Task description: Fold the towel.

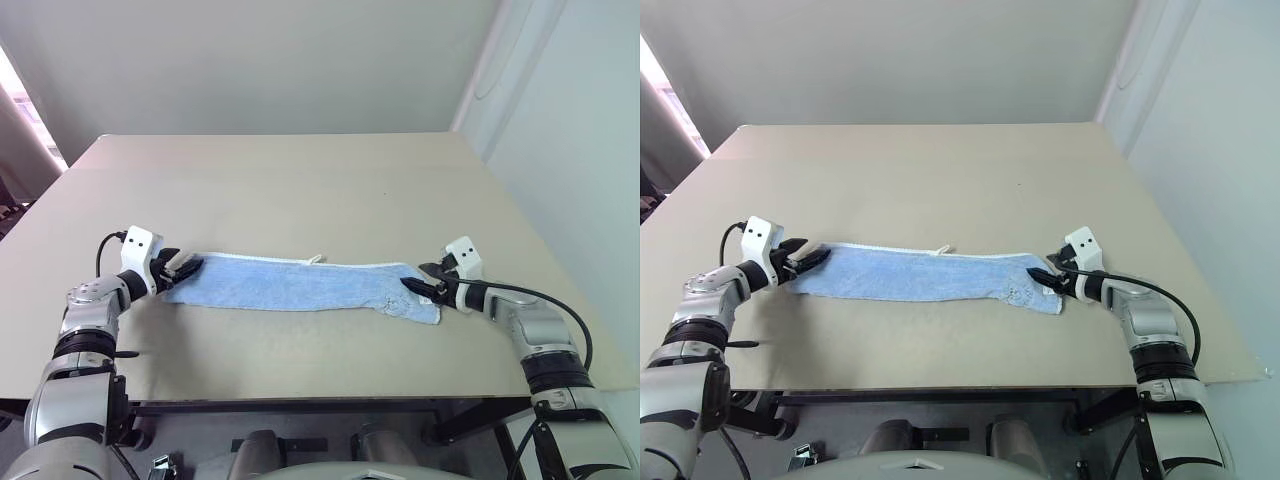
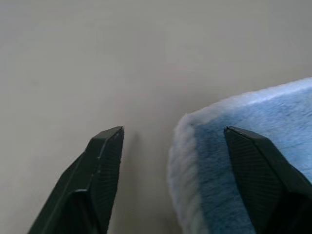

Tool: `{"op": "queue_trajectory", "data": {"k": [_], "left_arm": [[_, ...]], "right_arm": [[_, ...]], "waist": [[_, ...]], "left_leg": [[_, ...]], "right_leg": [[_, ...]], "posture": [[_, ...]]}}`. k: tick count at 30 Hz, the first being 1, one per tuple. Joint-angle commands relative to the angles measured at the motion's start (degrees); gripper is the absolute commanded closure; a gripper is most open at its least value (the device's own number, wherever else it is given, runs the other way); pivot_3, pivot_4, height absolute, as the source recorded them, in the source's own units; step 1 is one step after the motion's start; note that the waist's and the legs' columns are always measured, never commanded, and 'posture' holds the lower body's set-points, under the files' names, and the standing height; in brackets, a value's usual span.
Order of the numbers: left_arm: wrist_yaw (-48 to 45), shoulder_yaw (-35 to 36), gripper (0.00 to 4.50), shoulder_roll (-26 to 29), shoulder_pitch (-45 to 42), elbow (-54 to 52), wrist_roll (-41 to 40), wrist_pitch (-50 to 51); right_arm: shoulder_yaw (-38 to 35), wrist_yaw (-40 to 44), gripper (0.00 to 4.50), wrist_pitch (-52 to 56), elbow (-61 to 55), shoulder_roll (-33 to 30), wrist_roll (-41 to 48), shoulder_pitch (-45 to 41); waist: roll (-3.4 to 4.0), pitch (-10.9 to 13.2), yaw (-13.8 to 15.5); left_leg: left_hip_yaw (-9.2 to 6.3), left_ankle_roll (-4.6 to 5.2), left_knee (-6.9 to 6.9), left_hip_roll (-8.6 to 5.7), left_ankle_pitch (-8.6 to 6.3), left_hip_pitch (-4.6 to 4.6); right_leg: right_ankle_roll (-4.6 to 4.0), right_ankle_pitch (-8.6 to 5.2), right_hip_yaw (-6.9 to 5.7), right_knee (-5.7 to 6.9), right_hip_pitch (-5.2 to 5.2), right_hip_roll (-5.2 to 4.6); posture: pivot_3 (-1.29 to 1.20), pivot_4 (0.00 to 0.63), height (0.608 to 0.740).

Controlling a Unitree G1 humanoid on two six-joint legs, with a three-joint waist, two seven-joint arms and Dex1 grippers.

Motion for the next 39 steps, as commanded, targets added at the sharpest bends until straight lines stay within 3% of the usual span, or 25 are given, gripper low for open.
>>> {"op": "queue_trajectory", "data": {"k": [1,4,7,12,17,22,26,32,39], "left_arm": [[0.62,4.37,1.23,3.63,-1.03,-3.35,-3.19,0.6],[-2.17,6.35,1.23,5.16,0.1,-8.39,-6.08,3.51],[-10.89,4.81,1.23,6.6,6.67,-22.33,-9.96,11.79],[-17.2,2.21,1.23,8.78,16.67,-40.92,-13.69,23.29],[-19.75,-0.31,1.23,8.88,20.78,-51.47,-15.06,28.11],[-19.4,-1.74,1.23,7.54,21.26,-54.86,-15.69,29.82],[-19.15,-3.95,1.23,6.07,22.72,-56.57,-14.78,29.85],[-17.94,-5.68,1.23,4.67,23.23,-57.61,-14.85,30.05],[-17.47,-6.47,1.23,4.32,23.01,-57.28,-14.55,29.98]], "right_arm": [[-7.63,-1.06,0.2,15.52,-1.48,-3.32,7.76,-3.82],[-14.65,-2.82,0.2,28.33,0.81,-4.95,14.33,-6.78],[-20.38,-2.97,0.2,44.73,4.43,-7.52,20.23,-9.75],[-25.14,-4.08,0.2,57.41,5.03,-9.37,24.0,-9.39],[-21.03,-1.25,0.2,61.8,0.9,-13.14,28.31,-3.66],[-18.21,-0.31,0.2,61.9,1.66,-15.65,32.18,-1.46],[-14.61,0.11,0.2,61.9,-2.24,-16.69,41.87,2.26],[-12.62,-7.73,0.2,61.9,-4.56,-14.77,53.57,5.21],[-13.5,-20.29,0.2,61.9,0.04,-9.73,56.11,3.13]], "waist": [[0.0,0.01,0.03],[-0.01,0.01,0.12],[0.01,0.01,0.01],[0.02,0.02,-0.03],[0.09,-0.01,0.06],[0.1,0.0,-0.31],[0.1,0.0,-0.34],[0.08,0.01,-0.15],[0.09,0.02,-0.07]], "left_leg": [[0.0,0.0,0.0,0.0,0.0,0.0],[0.01,0.0,0.02,0.0,0.0,-0.03],[0.04,-0.01,-0.05,0.0,0.0,-0.01],[0.13,0.0,-0.39,0.01,0.0,-0.05],[0.08,0.01,-0.29,0.04,0.01,-0.53],[0.15,0.02,-0.2,0.02,0.01,-0.76],[0.12,0.02,-0.2,0.02,0.01,-0.73],[0.11,0.02,-0.12,0.02,0.01,-0.79],[0.09,0.02,0.12,0.02,0.01,-0.84]], "right_leg": [[0.0,0.0,0.0,0.0,0.0,0.0],[-0.01,0.0,0.0,-0.01,-0.01,-0.05],[-0.04,-0.01,0.0,-0.05,-0.01,-0.08],[-0.11,-0.06,0.08,-0.12,-0.22,-0.08],[-0.12,-0.05,0.13,-0.03,-0.69,0.04],[-0.08,-0.03,0.21,-0.04,-0.92,0.05],[-0.07,-0.03,0.21,-0.04,-0.89,0.09],[-0.07,-0.03,0.22,-0.04,-0.92,0.1],[-0.04,0.01,0.25,-0.04,-0.85,0.11]], "posture": [[0.0,0.0,0.74],[0.0,0.0,0.74],[0.0,0.0,0.74],[0.0,0.0,0.74],[0.0,0.0,0.74],[0.0,0.0,0.74],[0.0,0.0,0.74],[0.0,0.0,0.74],[0.0,0.0,0.74]]}}
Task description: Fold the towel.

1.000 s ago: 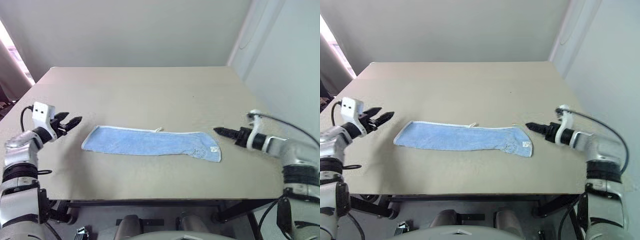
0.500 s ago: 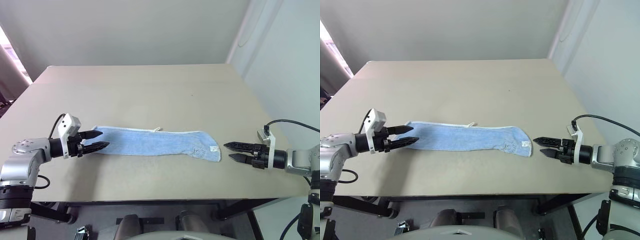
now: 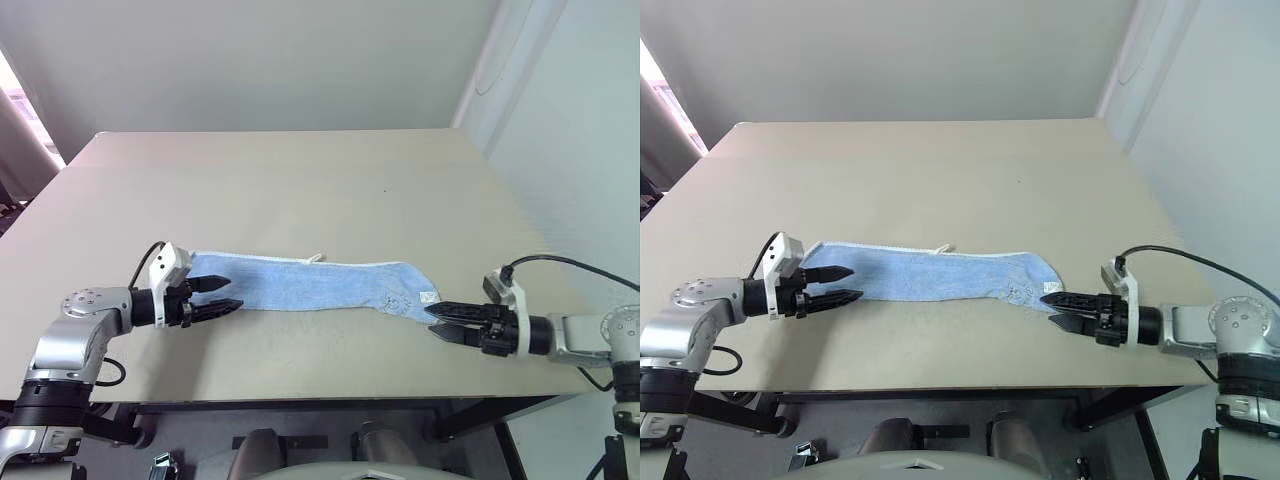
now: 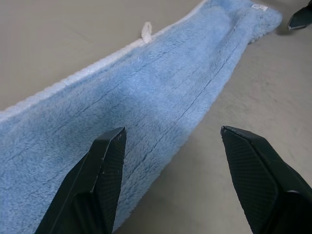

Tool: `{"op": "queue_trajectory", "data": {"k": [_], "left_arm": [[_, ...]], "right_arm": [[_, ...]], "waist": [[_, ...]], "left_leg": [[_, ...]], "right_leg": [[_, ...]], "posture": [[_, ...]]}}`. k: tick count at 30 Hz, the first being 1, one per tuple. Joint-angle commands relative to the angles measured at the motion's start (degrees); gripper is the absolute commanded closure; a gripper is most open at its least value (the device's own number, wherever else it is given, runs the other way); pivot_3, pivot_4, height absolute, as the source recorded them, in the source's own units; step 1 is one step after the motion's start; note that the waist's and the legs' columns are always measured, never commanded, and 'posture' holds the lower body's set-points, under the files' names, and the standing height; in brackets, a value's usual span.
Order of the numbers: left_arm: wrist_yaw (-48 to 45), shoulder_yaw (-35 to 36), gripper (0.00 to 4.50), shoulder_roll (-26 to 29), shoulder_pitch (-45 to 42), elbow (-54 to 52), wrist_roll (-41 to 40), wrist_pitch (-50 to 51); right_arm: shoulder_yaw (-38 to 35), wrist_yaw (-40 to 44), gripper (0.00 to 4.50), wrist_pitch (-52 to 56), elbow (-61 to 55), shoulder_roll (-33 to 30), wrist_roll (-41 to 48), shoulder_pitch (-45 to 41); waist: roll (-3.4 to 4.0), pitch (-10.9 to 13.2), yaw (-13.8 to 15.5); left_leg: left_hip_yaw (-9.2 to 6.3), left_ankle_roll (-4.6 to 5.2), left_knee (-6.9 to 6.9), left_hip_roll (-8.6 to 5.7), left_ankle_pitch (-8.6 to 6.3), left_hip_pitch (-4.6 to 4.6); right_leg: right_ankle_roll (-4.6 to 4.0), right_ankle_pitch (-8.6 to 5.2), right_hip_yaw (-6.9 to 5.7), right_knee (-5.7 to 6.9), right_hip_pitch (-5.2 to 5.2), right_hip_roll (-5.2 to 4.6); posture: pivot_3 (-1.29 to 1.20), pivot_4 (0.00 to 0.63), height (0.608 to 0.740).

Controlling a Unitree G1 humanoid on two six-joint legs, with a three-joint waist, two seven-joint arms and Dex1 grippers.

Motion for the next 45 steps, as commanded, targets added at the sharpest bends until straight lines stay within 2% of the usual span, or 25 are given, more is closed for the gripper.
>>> {"op": "queue_trajectory", "data": {"k": [1,8,11,13,23,25,27,36,40,45], "left_arm": [[0.42,-0.01,1.23,0.2,-0.73,-1.36,-0.07,-0.03],[1.14,-0.26,1.23,0.49,-1.37,-1.34,-0.3,0.62],[1.35,-0.16,1.23,0.61,-1.25,-1.19,-0.22,0.57],[1.52,-0.12,1.23,0.66,-1.13,-1.36,-0.26,0.67],[2.58,-0.11,1.23,0.29,-0.81,-1.66,-0.26,0.93],[2.77,-0.33,1.23,0.13,-1.01,-1.59,-0.18,0.98],[2.9,-0.48,1.23,0.04,-1.23,-1.61,-0.23,1.11],[2.54,-0.91,1.23,0.33,-3.26,0.49,0.22,0.79],[2.49,-0.97,1.23,0.42,-3.79,1.15,0.33,0.66],[2.85,-0.93,1.23,0.53,-3.62,1.02,0.56,0.86]], "right_arm": [[-0.13,-5.68,0.2,0.26,0.63,0.89,1.12,-1.61],[-8.47,-15.89,0.2,-2.55,9.91,5.31,-4.98,-7.61],[-10.36,-17.06,0.2,-2.87,10.84,5.71,-6.2,-8.82],[-10.93,-17.17,0.2,-2.52,10.42,6.14,-7.21,-9.07],[-15.63,-19.61,0.2,-5.11,10.01,8.98,-11.89,-10.79],[-16.52,-20.05,0.59,-6.03,10.18,9.49,-12.65,-11.05],[-16.68,-19.74,1.16,-5.92,9.67,9.73,-13.19,-10.93],[-20.39,-19.58,4.45,-6.88,11.59,10.21,-15.57,-11.95],[-19.85,-16.71,4.45,-6.89,11.59,7.93,-17.0,-11.11],[-18.63,-11.38,4.45,-7.65,13.7,1.61,-19.6,-11.17]], "waist": [[0.01,0.0,0.04],[-0.28,-0.16,-1.41],[-0.13,-0.1,-1.5],[0.02,-0.1,-1.31],[-0.13,-0.22,-1.47],[-0.2,-0.26,-1.5],[-0.2,-0.26,-1.49],[-0.18,-0.25,-1.43],[-0.18,-0.24,-1.36],[-0.01,-0.14,-1.11]], "left_leg": [[0.01,0.0,0.01,-0.01,0.0,-0.02],[-0.04,0.0,0.31,0.02,0.0,0.1],[-0.02,-0.02,0.47,-0.04,-0.01,0.11],[-0.03,-0.09,0.35,-0.04,-0.06,0.14],[0.55,-0.03,0.47,-0.09,-0.02,-0.04],[0.66,-0.02,0.48,-0.09,-0.01,-0.04],[0.77,-0.02,0.47,-0.09,-0.01,-0.06],[0.83,0.04,0.12,-0.08,-0.03,-0.31],[0.84,0.04,0.12,-0.08,-0.03,-0.3],[0.85,0.04,0.19,-0.14,-0.03,-0.46]], "right_leg": [[0.01,0.01,0.03,0.0,-0.01,0.0],[0.21,0.21,0.25,-0.01,0.14,0.19],[0.22,0.28,0.4,-0.25,0.11,0.15],[0.11,0.34,0.4,-0.89,0.18,0.14],[-0.24,0.79,0.87,-1.77,0.29,-0.07],[0.05,0.97,1.0,-1.77,0.25,-0.06],[0.45,1.23,1.12,-1.8,0.18,-0.06],[0.57,1.48,1.17,-1.75,-0.09,0.03],[0.58,1.47,1.17,-1.76,-0.08,0.03],[0.59,1.46,1.17,-1.8,-0.16,-0.05]], "posture": [[0.0,0.0,0.74],[0.0,0.0,0.74],[0.0,0.0,0.74],[0.0,0.0,0.74],[0.0,0.0,0.74],[0.0,0.0,0.74],[0.0,0.0,0.74],[0.0,0.0,0.74],[0.0,0.0,0.74],[0.0,0.0,0.74]]}}
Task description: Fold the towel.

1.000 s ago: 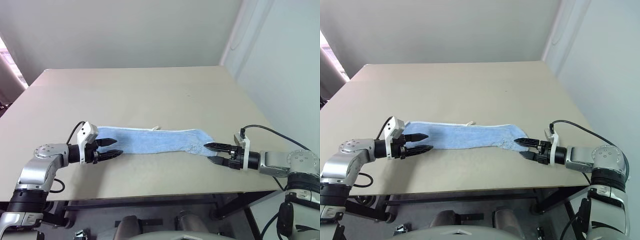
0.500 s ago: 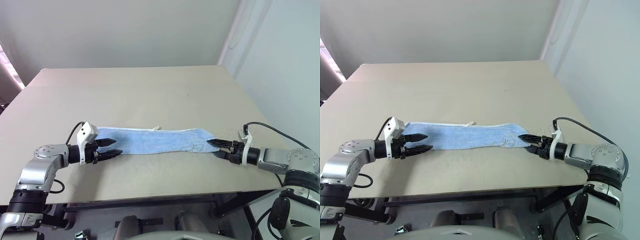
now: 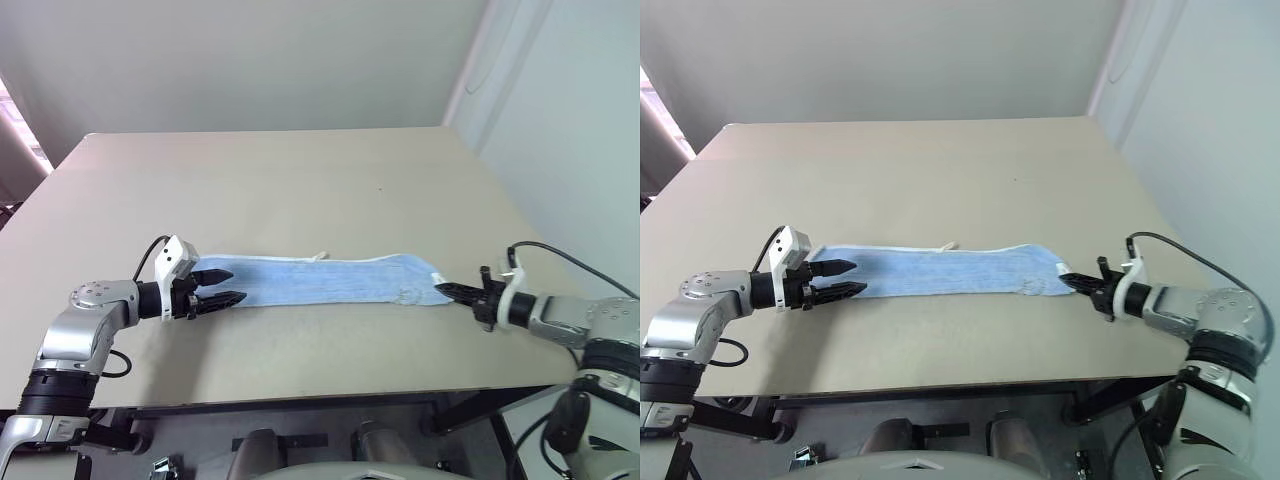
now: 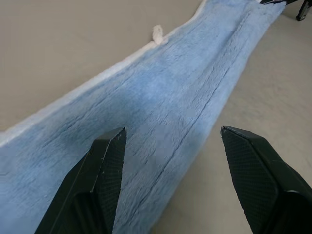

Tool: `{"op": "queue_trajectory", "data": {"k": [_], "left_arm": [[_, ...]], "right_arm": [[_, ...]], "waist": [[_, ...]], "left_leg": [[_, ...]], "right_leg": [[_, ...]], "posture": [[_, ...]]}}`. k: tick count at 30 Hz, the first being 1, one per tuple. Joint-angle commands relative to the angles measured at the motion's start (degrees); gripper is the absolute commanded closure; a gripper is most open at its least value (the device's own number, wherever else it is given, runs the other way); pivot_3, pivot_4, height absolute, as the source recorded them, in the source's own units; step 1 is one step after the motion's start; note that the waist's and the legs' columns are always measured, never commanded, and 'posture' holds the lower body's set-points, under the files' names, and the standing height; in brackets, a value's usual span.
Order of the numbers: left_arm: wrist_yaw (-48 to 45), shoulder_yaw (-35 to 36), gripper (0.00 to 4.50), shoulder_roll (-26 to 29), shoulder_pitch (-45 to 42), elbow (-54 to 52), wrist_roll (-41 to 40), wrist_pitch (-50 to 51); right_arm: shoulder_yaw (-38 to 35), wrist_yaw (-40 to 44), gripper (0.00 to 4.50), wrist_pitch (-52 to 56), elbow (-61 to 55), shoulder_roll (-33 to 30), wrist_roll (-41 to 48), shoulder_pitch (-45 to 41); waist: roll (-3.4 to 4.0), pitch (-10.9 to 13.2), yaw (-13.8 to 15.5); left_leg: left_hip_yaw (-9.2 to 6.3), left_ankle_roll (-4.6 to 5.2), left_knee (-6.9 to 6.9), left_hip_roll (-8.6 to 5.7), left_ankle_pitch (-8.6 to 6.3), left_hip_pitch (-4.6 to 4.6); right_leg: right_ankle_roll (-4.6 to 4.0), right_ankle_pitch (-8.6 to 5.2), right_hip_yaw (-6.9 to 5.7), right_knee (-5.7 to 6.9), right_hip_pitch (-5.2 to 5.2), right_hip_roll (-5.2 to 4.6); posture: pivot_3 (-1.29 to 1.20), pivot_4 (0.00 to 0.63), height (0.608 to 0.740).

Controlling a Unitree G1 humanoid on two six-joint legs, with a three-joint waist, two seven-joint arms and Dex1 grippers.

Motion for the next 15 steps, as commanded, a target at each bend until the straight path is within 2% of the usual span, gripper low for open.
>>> {"op": "queue_trajectory", "data": {"k": [1,5,9,12,15], "left_arm": [[0.17,0.54,1.23,0.56,-0.67,-0.38,0.36,-0.23],[0.39,0.65,1.23,0.44,-0.51,-0.34,0.55,-0.27],[0.47,0.68,1.23,0.28,-0.54,-0.21,0.78,-0.36],[0.61,0.69,1.23,0.2,-0.54,-0.38,0.84,-0.33],[0.74,0.67,1.23,0.09,-0.71,-0.14,0.93,-0.42]], "right_arm": [[-0.28,3.47,4.45,-2.33,2.18,-5.24,-2.63,-1.23],[2.52,10.08,4.45,-7.04,7.61,-13.6,-6.77,-5.22],[7.88,16.77,4.45,-9.47,8.08,-18.06,-9.97,-9.52],[11.69,20.22,4.45,-9.57,3.99,-18.58,-10.9,-11.45],[18.04,25.56,4.45,-8.27,-9.16,-18.19,-9.18,-8.42]], "waist": [[0.0,0.0,-0.24],[0.23,0.12,-0.36],[0.29,0.13,-0.61],[0.29,0.13,-0.54],[0.33,0.13,-0.35]], "left_leg": [[0.0,0.0,0.02,0.0,0.0,-0.09],[0.01,0.01,0.01,0.01,0.0,-0.16],[0.04,0.03,-0.01,0.06,-0.01,-0.12],[0.03,0.03,-0.02,0.09,-0.01,-0.08],[0.03,0.03,-0.01,0.09,-0.01,-0.16]], "right_leg": [[0.0,0.0,0.0,0.0,-0.08,0.01],[0.01,0.01,0.0,0.02,-0.18,0.04],[0.04,0.02,0.04,0.1,-0.24,0.13],[0.04,0.01,0.04,0.17,-0.26,0.17],[0.05,0.01,0.04,0.18,-0.34,0.15]], "posture": [[0.0,0.0,0.74],[0.0,0.0,0.74],[0.0,0.0,0.74],[0.0,0.0,0.74],[0.0,0.0,0.74]]}}
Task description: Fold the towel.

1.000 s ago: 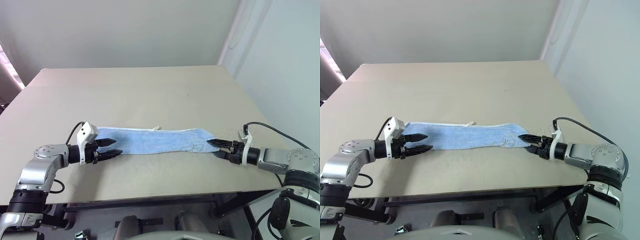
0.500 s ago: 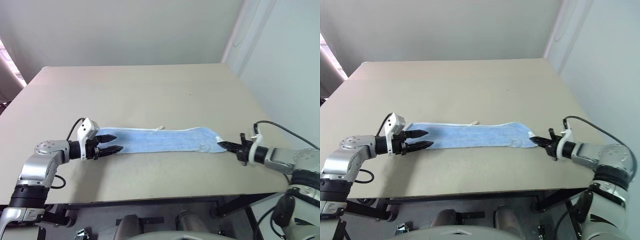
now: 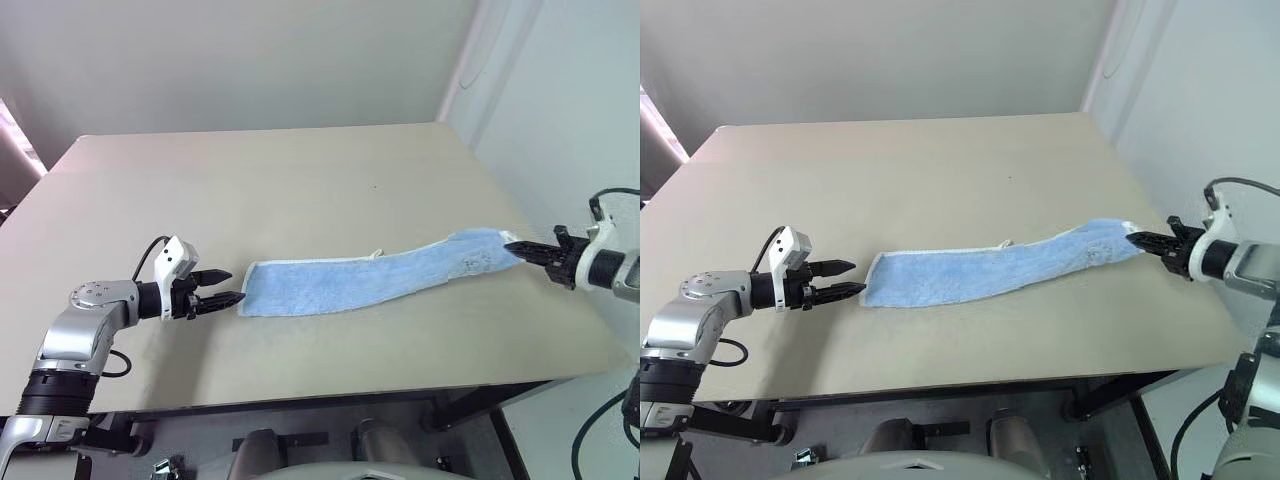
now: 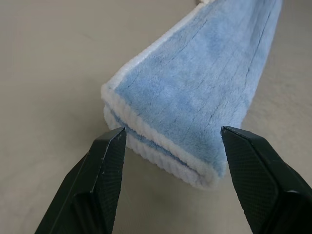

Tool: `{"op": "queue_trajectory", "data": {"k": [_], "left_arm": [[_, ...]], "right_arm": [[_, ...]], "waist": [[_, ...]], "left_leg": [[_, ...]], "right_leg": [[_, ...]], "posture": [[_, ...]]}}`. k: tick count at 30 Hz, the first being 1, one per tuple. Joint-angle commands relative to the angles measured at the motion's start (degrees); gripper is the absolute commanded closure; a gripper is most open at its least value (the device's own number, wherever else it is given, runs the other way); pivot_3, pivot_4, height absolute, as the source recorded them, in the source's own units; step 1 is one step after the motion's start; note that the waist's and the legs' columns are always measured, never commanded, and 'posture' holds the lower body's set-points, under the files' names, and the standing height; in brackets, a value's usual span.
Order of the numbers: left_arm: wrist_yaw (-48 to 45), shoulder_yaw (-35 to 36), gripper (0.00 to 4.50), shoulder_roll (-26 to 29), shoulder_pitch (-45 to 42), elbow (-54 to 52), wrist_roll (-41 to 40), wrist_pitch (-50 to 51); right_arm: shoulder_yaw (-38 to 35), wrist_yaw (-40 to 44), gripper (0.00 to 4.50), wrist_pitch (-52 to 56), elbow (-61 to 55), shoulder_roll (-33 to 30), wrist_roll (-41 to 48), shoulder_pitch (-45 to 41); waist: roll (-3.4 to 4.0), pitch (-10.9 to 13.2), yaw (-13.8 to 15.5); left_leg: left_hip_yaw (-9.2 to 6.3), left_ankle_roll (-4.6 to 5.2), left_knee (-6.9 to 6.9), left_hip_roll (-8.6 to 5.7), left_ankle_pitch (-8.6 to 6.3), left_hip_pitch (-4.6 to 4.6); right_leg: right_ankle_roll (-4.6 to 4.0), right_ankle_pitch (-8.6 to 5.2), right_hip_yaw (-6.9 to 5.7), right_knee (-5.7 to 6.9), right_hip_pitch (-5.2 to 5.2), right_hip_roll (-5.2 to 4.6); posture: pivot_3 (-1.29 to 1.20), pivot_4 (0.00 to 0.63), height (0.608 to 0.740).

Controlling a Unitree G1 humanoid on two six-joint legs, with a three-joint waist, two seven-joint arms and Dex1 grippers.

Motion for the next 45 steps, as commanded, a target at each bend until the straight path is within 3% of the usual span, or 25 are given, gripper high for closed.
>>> {"op": "queue_trajectory", "data": {"k": [1,13,23,27,41,45], "left_arm": [[0.2,0.68,1.23,0.2,-0.71,-0.13,0.06,-0.49],[0.47,0.75,1.23,0.61,-0.28,0.25,0.41,-0.71],[1.26,0.47,1.23,0.19,0.05,-0.48,0.33,-0.37],[1.48,0.52,1.23,0.27,0.19,-0.81,0.28,-0.05],[1.9,0.57,1.23,0.32,0.21,-0.31,0.48,-0.22],[1.89,0.65,1.23,0.44,0.05,0.15,0.68,-0.43]], "right_arm": [[5.16,6.36,4.45,2.1,-14.44,-0.52,3.05,2.08],[13.26,12.22,4.45,6.29,-34.98,3.6,9.02,2.26],[25.09,9.67,4.45,5.58,-32.01,11.77,3.25,-0.8],[25.05,4.86,4.45,4.69,-27.53,17.53,-0.64,-2.84],[25.96,0.88,4.45,-1.37,-34.13,27.71,-2.21,2.03],[25.63,0.13,3.42,-2.13,-34.67,28.54,-2.66,3.02]], "waist": [[0.01,-0.01,0.09],[-0.02,-0.02,0.11],[-0.02,-0.02,0.14],[-0.04,-0.03,0.1],[-0.06,-0.04,0.1],[-0.06,-0.05,0.16]], "left_leg": [[0.0,0.0,0.01,0.0,0.0,-0.05],[-0.03,0.0,0.31,-0.03,0.0,-0.33],[-0.03,0.01,0.33,-0.03,0.01,-0.37],[-0.03,0.01,0.36,-0.03,0.01,-0.34],[-0.07,0.01,0.36,-0.03,0.01,-0.33],[-0.07,0.01,0.37,-0.03,0.02,-0.34]], "right_leg": [[0.02,-0.01,0.0,0.01,-0.04,0.0],[0.12,-0.08,0.0,0.56,-0.45,-0.03],[0.12,-0.07,0.0,0.62,-0.5,-0.03],[0.13,-0.06,0.0,0.69,-0.48,-0.01],[0.16,-0.05,-0.01,0.73,-0.47,0.02],[0.16,-0.05,-0.01,0.73,-0.45,0.01]], "posture": [[0.0,0.0,0.74],[0.0,0.0,0.74],[0.0,0.0,0.74],[0.0,0.0,0.74],[0.0,0.0,0.74],[0.0,0.0,0.74]]}}
